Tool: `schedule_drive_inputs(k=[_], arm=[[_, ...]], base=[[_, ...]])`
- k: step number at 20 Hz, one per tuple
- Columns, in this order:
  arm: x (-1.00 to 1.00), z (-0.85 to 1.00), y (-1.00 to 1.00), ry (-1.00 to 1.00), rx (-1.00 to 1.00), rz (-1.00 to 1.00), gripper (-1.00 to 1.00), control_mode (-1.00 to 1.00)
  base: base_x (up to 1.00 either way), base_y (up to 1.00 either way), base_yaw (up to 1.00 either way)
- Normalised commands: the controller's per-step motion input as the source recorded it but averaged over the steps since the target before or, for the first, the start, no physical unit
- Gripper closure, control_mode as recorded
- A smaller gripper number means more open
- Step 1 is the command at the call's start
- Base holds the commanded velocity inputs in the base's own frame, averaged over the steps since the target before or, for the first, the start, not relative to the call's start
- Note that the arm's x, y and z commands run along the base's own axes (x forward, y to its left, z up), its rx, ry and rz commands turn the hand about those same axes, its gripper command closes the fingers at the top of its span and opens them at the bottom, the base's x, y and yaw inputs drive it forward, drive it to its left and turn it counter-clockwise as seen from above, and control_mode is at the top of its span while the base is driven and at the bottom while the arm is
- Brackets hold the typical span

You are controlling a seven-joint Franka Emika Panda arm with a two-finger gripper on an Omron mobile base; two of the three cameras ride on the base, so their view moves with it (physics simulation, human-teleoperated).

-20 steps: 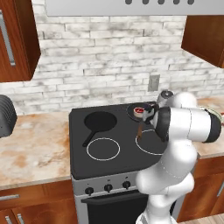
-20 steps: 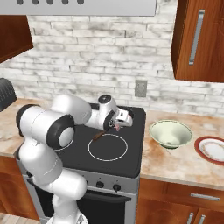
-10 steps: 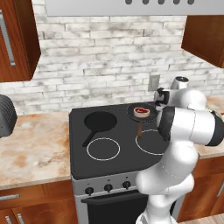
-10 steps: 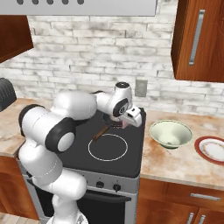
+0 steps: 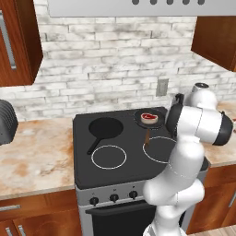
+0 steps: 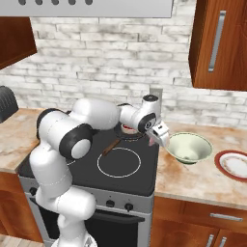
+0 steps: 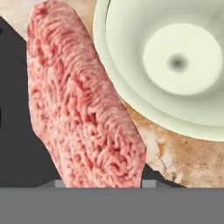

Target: Place one of the steaks on the plate and the other in the bowl. Then place the bowl in the fridge.

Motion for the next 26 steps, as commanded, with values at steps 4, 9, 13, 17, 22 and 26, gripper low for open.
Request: schedule_drive_inputs(k=[4, 9, 13, 17, 22, 26], arm=[[0.00, 0.00, -0.56, 0.00, 0.05, -0.24, 1.00, -1.00], [0.00, 0.00, -0.57, 0.00, 0.08, -0.23, 1.00, -1.00], [0.00, 0.00, -0.51, -0.03, 0.10, -0.24, 1.00, -1.00], [0.03, 0.00, -0.40, -0.10, 0.11, -0.25, 1.00, -1.00], [0.11, -0.19, -0.22, -0.08, 0.04, -0.18, 1.00, -1.00], [0.22, -0.22, -0.13, -0.05, 0.01, -0.13, 1.00, -1.00]], base=[[0.00, 0.00, 0.00], [0.00, 0.00, 0.00], [0.00, 0.00, 0.00], [0.00, 0.00, 0.00], [0.00, 0.00, 0.00], [0.00, 0.00, 0.00]])
